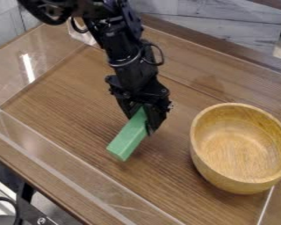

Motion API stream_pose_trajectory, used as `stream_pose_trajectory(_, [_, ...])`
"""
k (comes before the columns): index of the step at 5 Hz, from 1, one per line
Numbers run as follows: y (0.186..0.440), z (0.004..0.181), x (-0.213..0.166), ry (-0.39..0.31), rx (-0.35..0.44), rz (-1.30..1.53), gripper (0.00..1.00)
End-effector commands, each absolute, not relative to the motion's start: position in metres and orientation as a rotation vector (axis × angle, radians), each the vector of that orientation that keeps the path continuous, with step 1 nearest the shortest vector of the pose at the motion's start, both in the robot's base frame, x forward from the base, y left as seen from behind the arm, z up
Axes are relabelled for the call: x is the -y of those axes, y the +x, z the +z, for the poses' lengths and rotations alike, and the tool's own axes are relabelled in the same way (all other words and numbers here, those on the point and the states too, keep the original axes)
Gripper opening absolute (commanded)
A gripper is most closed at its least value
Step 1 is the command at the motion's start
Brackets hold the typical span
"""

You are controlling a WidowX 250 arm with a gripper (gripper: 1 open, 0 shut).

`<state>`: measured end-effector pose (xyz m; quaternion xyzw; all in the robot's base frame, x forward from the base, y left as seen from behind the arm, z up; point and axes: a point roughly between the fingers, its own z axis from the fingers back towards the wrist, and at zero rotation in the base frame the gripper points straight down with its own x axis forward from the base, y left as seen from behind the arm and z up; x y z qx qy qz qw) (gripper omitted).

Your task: Remove the green block from inside the brown bowl and put it on the table

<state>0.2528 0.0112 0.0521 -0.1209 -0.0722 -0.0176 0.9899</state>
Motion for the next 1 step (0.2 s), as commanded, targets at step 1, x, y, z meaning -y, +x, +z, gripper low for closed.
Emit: stream_pose_trajectory(1, [0.2633,0.0658,-0.0176,-0.235,0.197,-0.027,0.0])
